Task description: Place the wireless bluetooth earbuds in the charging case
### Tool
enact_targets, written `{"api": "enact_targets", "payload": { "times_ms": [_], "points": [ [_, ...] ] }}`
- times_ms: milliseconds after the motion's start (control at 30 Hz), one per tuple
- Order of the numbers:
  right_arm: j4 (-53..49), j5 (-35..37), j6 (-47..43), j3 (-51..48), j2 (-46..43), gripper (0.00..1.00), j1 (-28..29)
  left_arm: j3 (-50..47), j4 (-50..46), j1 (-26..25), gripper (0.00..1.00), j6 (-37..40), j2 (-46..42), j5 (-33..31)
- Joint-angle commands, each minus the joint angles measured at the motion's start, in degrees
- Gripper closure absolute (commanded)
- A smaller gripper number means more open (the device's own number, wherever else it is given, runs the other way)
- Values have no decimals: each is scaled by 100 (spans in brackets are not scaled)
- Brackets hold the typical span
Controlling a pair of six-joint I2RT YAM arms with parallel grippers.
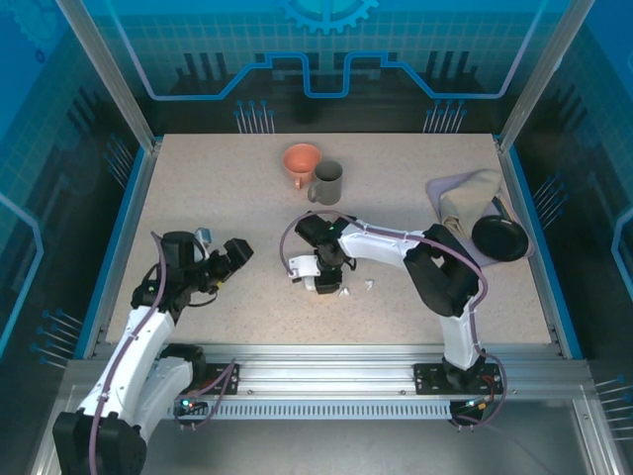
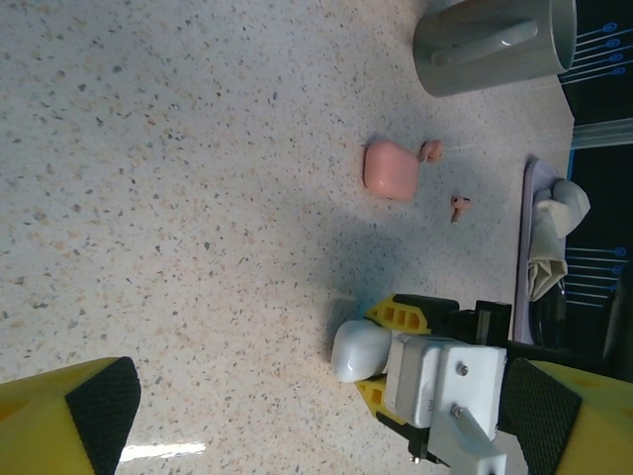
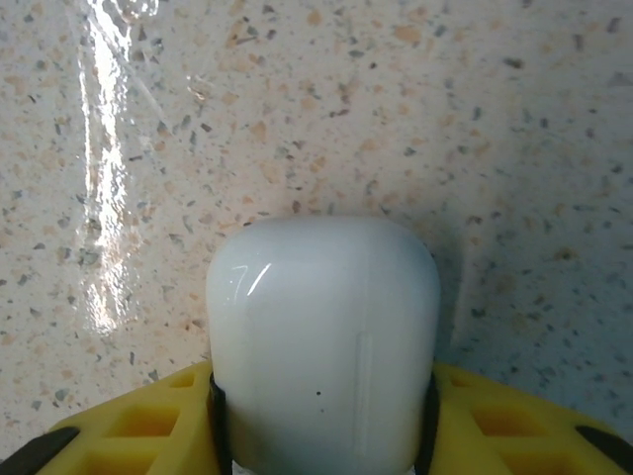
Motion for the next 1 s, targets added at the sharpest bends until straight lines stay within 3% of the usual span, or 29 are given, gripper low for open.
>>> {"api": "enact_targets", "payload": {
  "times_ms": [0,367,733,967],
  "points": [
    [227,-164,102,-164,-426,63,-83,-16,439,-44,1,-207,82,468],
    [817,-357,463,-709,-1610,63,-401,14,1656,-356,5,-186,709,1767],
    [1027,-576,662,-992,-2590,63,-603,732,1986,-1318,10,149,1332,2098],
    [1055,-691,751,-1016,-2942,63,-635,964,2285,-1578,15,191,1704,2245]
  ]
}}
